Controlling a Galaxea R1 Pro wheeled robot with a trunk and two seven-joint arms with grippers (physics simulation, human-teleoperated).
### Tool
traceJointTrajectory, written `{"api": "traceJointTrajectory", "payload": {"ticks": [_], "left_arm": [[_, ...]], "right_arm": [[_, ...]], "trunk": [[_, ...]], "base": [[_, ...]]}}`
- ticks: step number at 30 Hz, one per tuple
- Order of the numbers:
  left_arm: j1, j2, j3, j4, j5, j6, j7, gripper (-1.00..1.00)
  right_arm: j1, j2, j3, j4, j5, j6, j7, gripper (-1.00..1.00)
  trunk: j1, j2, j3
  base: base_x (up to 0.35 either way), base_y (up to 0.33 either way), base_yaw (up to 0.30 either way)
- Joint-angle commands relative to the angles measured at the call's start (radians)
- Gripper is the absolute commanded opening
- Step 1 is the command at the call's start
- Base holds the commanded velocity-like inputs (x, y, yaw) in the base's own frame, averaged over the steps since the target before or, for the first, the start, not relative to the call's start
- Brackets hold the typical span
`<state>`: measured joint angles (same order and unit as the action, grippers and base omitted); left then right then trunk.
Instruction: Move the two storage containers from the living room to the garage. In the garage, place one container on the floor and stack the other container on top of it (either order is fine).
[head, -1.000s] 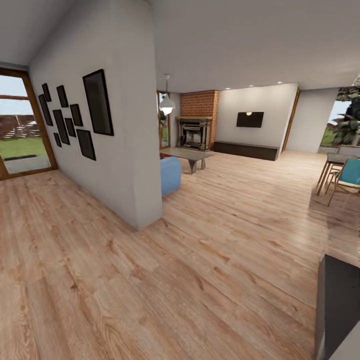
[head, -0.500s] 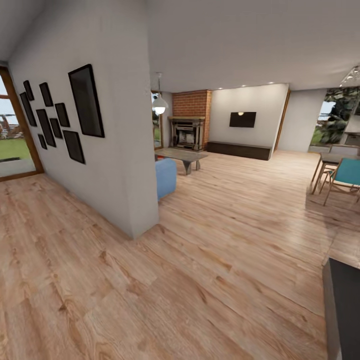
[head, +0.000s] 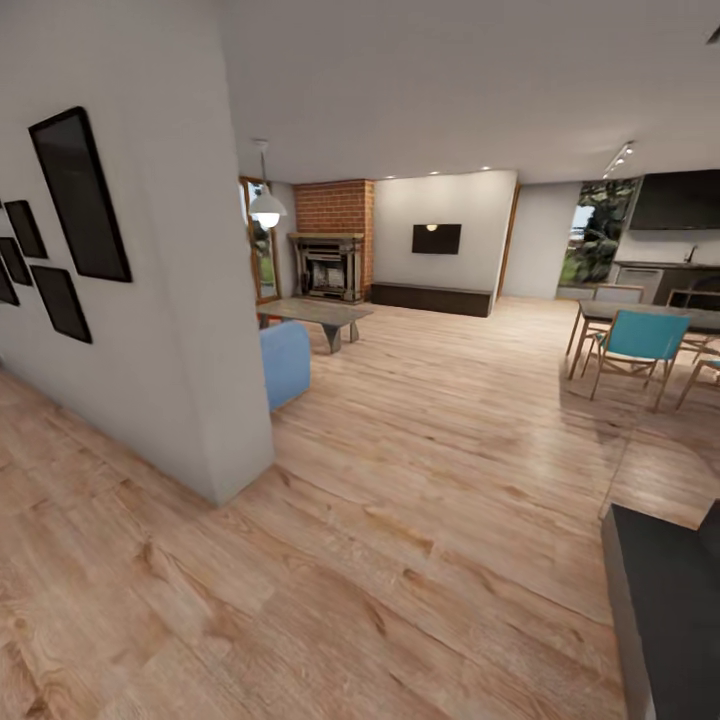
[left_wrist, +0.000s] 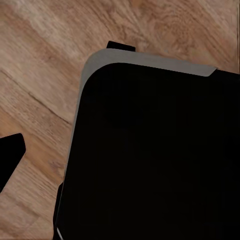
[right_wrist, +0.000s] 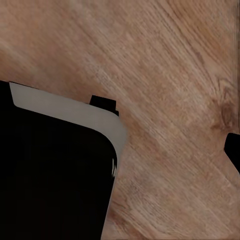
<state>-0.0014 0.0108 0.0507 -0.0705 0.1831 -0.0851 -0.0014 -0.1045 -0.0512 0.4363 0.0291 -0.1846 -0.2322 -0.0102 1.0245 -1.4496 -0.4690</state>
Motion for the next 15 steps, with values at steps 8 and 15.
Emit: {"api": "traceJointTrajectory", "payload": {"ticks": [8, 15], "left_arm": [[0.0, 0.0, 0.004, 0.0, 0.003, -0.002, 0.0, 1.0], [0.0, 0.0, 0.004, 0.0, 0.003, -0.002, 0.0, 1.0]], "right_arm": [[-0.001, 0.001, 0.008, 0.003, -0.009, -0.006, -0.001, 1.0], [-0.001, 0.001, 0.007, 0.003, -0.009, -0.006, -0.001, 1.0]], "trunk": [[0.001, 0.0, -0.001], [0.001, 0.0, -0.001]], "base": [[0.322, 0.0, -0.286], [0.322, 0.0, -0.286]]}}
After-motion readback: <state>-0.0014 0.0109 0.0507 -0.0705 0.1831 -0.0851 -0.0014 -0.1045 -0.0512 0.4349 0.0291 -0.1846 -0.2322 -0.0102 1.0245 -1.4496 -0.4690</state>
